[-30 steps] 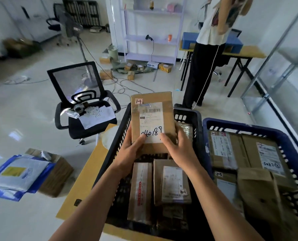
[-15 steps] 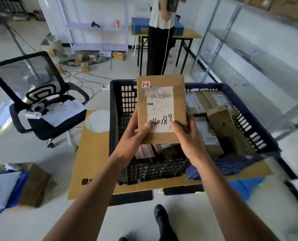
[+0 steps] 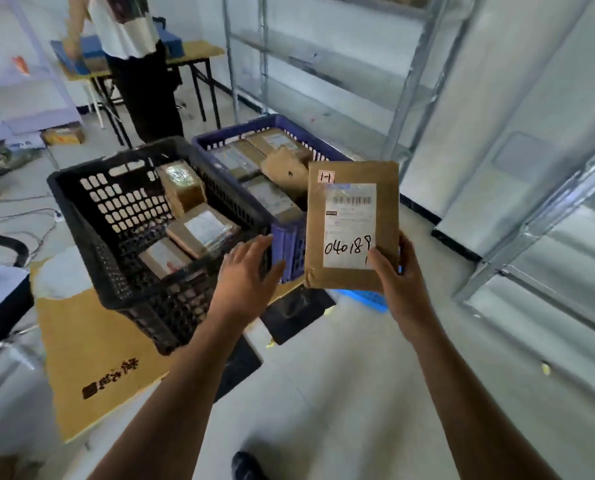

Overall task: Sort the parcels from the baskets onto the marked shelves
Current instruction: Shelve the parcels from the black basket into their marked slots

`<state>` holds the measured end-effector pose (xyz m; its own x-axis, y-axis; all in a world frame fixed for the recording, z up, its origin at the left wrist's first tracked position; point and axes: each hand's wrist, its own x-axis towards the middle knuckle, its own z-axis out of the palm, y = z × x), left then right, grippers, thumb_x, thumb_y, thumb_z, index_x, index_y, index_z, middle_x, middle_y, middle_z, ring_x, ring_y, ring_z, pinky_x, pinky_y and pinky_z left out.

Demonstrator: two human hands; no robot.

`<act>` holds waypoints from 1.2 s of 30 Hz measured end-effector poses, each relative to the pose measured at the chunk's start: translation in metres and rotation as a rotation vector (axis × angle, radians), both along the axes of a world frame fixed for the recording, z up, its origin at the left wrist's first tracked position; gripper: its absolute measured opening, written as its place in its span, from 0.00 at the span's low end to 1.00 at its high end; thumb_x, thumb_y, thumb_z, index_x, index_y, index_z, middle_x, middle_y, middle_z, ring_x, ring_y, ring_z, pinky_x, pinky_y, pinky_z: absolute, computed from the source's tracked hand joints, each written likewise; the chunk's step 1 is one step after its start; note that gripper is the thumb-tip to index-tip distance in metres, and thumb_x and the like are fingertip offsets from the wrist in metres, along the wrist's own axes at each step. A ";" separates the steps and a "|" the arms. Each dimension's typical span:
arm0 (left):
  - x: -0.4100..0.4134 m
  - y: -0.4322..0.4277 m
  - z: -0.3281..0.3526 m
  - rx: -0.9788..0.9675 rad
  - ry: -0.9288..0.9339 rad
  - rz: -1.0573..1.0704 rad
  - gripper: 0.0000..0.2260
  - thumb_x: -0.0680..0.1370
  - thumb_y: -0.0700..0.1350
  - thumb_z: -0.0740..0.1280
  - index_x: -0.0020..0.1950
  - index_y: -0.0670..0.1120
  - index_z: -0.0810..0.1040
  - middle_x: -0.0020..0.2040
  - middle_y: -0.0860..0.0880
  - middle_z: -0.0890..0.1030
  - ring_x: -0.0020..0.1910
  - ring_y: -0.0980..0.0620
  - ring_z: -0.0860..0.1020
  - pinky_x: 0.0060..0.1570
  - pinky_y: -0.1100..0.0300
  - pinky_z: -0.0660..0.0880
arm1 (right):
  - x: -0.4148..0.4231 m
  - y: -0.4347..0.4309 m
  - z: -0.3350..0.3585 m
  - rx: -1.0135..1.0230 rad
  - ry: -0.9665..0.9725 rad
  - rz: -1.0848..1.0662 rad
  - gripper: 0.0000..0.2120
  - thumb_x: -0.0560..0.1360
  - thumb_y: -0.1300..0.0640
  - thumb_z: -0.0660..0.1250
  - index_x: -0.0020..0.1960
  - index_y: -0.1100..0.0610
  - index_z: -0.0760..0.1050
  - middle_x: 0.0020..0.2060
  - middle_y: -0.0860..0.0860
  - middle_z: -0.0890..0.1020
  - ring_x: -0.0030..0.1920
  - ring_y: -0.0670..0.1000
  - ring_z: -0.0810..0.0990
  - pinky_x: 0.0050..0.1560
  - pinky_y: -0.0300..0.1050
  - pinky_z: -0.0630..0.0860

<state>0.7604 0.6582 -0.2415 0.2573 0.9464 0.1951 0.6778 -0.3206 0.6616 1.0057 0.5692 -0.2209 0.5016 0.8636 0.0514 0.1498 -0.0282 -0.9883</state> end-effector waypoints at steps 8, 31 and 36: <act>0.124 -0.122 -0.033 -0.017 0.221 -0.246 0.29 0.80 0.64 0.62 0.80 0.58 0.63 0.81 0.52 0.63 0.82 0.43 0.54 0.79 0.40 0.49 | 0.099 -0.185 -0.039 -0.078 0.112 -0.210 0.32 0.69 0.38 0.71 0.72 0.35 0.69 0.55 0.36 0.84 0.55 0.44 0.85 0.45 0.43 0.83; 0.390 -0.168 -0.059 0.012 0.316 -0.764 0.27 0.83 0.62 0.57 0.81 0.57 0.61 0.83 0.52 0.59 0.83 0.45 0.50 0.79 0.39 0.43 | 0.260 -0.340 -0.072 -0.144 0.230 -0.652 0.28 0.80 0.47 0.71 0.77 0.42 0.64 0.61 0.45 0.82 0.58 0.50 0.85 0.50 0.47 0.85; 0.442 -0.111 -0.055 0.030 0.343 -0.821 0.27 0.83 0.64 0.53 0.82 0.60 0.57 0.84 0.54 0.55 0.83 0.47 0.45 0.79 0.38 0.40 | 0.297 -0.279 -0.054 -0.165 0.167 -0.690 0.32 0.74 0.39 0.70 0.76 0.41 0.65 0.59 0.41 0.82 0.56 0.47 0.84 0.42 0.36 0.82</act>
